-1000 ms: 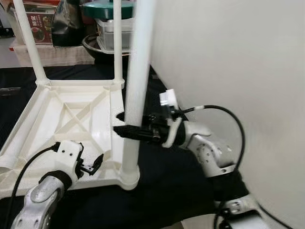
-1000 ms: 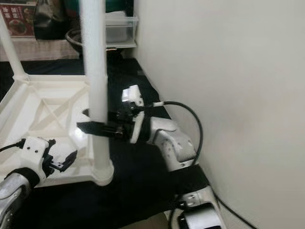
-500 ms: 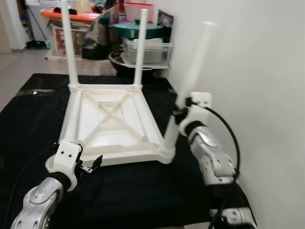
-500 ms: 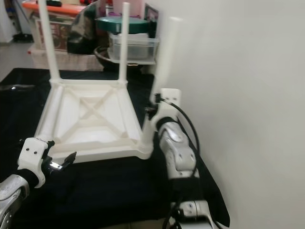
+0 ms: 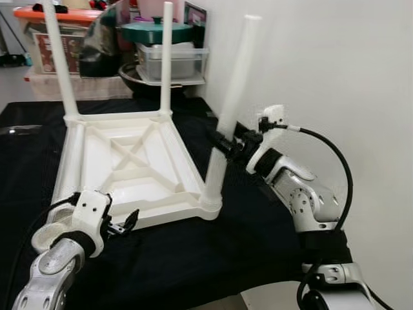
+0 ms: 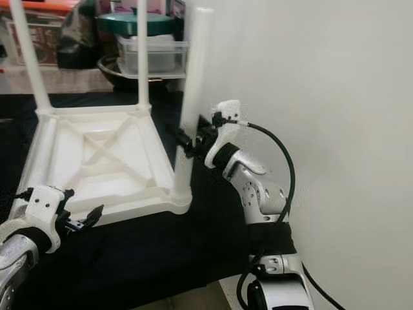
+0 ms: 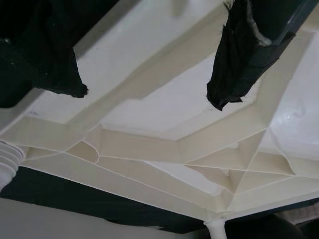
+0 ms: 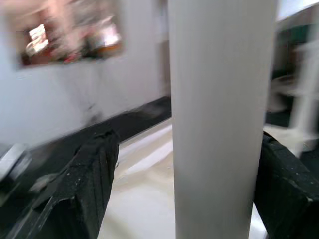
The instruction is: Building children table
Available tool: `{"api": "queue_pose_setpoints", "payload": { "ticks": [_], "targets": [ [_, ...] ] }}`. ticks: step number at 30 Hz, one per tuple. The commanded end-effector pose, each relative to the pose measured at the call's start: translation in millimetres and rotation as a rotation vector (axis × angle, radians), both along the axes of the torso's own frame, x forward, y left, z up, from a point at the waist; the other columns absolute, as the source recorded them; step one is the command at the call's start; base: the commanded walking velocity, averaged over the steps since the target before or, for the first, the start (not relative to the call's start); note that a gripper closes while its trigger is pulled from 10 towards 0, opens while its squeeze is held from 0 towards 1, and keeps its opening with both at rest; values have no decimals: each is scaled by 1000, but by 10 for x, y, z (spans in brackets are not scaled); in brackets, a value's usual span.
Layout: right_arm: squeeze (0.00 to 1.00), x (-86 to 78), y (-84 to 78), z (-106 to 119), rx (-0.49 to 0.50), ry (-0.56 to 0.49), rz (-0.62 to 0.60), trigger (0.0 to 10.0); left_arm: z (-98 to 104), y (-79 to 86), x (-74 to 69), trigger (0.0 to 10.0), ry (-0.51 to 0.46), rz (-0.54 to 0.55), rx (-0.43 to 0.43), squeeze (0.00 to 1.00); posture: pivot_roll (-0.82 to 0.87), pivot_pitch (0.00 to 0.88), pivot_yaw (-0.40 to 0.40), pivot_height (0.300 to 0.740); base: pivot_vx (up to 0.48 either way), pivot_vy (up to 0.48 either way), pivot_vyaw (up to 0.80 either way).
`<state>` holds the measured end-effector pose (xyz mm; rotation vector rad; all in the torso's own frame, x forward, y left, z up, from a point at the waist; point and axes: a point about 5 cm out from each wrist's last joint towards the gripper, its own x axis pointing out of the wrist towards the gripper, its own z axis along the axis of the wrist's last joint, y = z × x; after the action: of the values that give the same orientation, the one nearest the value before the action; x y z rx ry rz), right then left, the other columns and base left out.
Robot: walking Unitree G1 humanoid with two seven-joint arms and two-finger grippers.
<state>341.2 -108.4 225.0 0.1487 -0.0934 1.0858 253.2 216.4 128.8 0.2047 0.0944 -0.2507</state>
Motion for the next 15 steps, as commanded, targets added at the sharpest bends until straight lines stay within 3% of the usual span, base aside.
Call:
{"api": "queue_pose_setpoints", "payload": {
  "ticks": [1,2,6,7,8,10,14,15],
  "targets": [
    [0,-29,113,-39,-26,-3,109,10000,-3,-26,3,10000,-3,-4,-8,0,191,0,-117,740,0,0,0],
    [0,-7,176,-125,-50,15,185,10000,-2,-28,-5,10000,-3,-4,-9,0,201,0,-122,740,0,0,0],
    [0,42,310,-269,-111,32,233,10000,-5,-32,-14,10000,-1,-8,-8,0,207,0,-123,740,0,0,0],
    [0,19,435,-313,-112,32,259,6196,6,-33,-11,10000,-2,-11,-7,0,213,0,-122,740,0,0,0],
    [0,11,463,-321,-110,31,267,6196,9,-33,-10,10000,-3,-12,-7,0,213,0,-122,740,0,0,0],
    [0,-51,552,-383,-105,22,287,0,15,-40,-3,10000,-4,-15,-7,0,201,0,-116,740,0,0,0],
    [0,-19,524,-471,-102,49,151,0,4,-53,8,10000,-1,-20,-7,0,188,0,-112,740,0,0,0],
    [0,36,458,-503,-105,68,43,0,0,-57,8,10000,-1,-22,-8,0,177,0,-110,740,0,0,0]
  ]
}}
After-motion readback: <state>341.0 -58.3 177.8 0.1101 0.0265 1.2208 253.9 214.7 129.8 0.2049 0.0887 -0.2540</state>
